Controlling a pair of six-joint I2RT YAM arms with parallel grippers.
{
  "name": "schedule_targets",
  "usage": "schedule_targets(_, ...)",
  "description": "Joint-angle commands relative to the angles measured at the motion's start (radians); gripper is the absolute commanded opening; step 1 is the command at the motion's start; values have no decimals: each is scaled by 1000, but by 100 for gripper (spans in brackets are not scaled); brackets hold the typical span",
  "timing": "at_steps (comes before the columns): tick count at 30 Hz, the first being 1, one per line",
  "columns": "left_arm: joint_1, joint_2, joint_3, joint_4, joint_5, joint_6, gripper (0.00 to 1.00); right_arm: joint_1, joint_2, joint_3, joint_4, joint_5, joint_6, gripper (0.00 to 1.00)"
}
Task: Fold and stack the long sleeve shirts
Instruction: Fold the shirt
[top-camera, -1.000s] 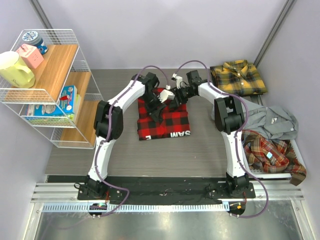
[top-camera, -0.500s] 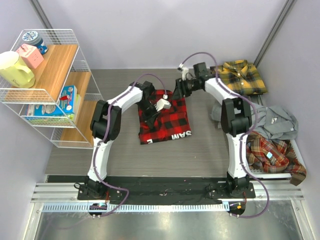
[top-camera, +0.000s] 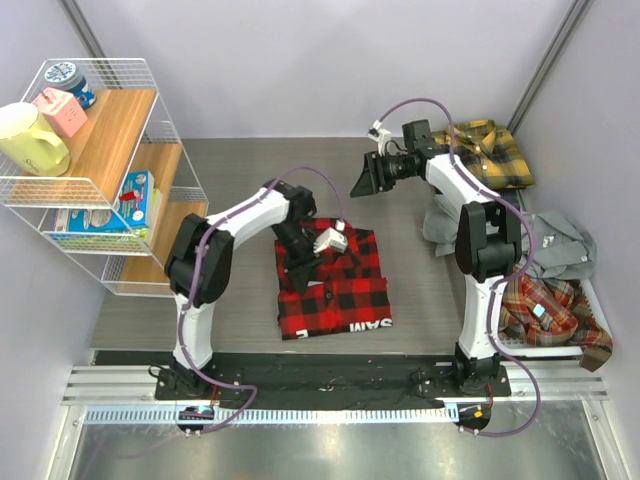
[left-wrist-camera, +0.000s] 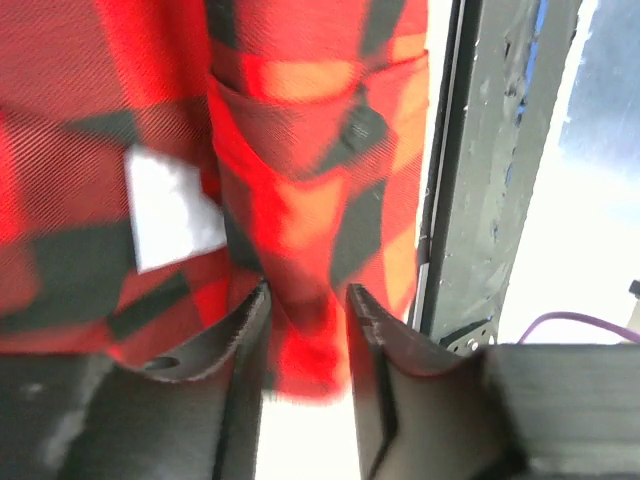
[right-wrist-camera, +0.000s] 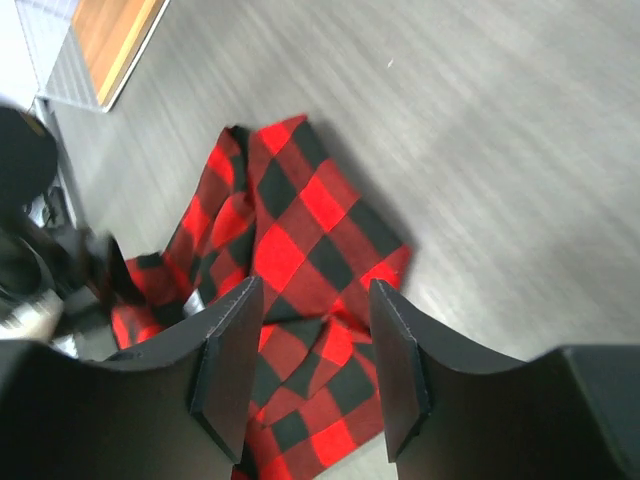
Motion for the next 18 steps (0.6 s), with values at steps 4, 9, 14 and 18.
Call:
schedule_targets(4, 89, -163, -6, 81, 129, -166, 64, 46, 28, 33, -15, -79, -2, 49)
schedule_targets(9, 76, -271, -171, 394, 105, -360, 78, 89, 75, 40, -7, -153, 7, 42)
schedule_targets(14, 62, -295, -325, 615, 108, -435, 74, 152, 134, 44, -1, -193, 7, 37)
schedule_targets(18, 45, -285, -365, 683, 77, -454, 69, 184, 181, 52, -3, -197, -1, 36)
